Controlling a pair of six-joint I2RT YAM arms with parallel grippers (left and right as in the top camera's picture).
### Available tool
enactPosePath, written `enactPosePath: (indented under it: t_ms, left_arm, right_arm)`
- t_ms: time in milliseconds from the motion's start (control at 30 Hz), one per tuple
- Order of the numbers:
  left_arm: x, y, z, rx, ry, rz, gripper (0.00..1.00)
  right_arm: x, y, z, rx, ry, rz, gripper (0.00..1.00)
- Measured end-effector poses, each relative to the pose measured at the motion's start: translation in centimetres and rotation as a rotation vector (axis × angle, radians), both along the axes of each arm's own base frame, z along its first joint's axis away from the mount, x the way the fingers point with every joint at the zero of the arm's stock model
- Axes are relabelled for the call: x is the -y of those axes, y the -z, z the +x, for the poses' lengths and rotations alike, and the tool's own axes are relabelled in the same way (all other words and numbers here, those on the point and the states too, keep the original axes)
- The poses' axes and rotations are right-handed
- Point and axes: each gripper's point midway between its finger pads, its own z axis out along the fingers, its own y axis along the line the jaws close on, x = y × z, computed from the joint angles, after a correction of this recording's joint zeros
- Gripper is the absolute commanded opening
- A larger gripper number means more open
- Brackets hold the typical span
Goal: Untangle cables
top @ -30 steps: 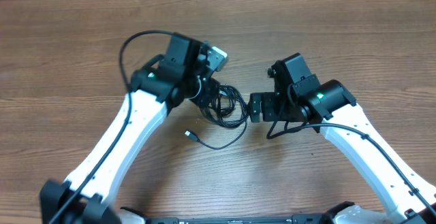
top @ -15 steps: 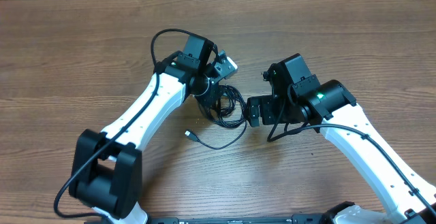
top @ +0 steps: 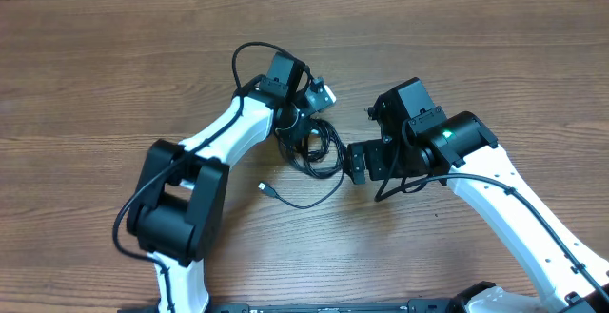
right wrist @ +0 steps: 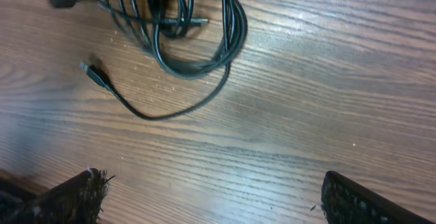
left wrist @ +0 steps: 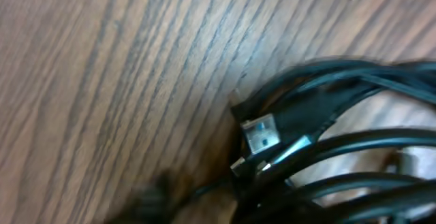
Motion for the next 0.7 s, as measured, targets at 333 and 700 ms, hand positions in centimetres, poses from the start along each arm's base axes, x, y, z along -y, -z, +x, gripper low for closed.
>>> enactPosePath:
  t_ms: [333,700]
  left_arm:
    - [-0.6,1.0,-0.8,-0.084,-0.100,-0.001,0.04]
    - [-0.1,-13.1,0.6,0.090,-0.223,-0.164,0.04]
  right_arm:
    - [0.0,0.0,0.0,0.008,-0.021,-0.003,1.00]
    - [0.0,0.0,0.0,0.008,-0.022,-0.002,1.00]
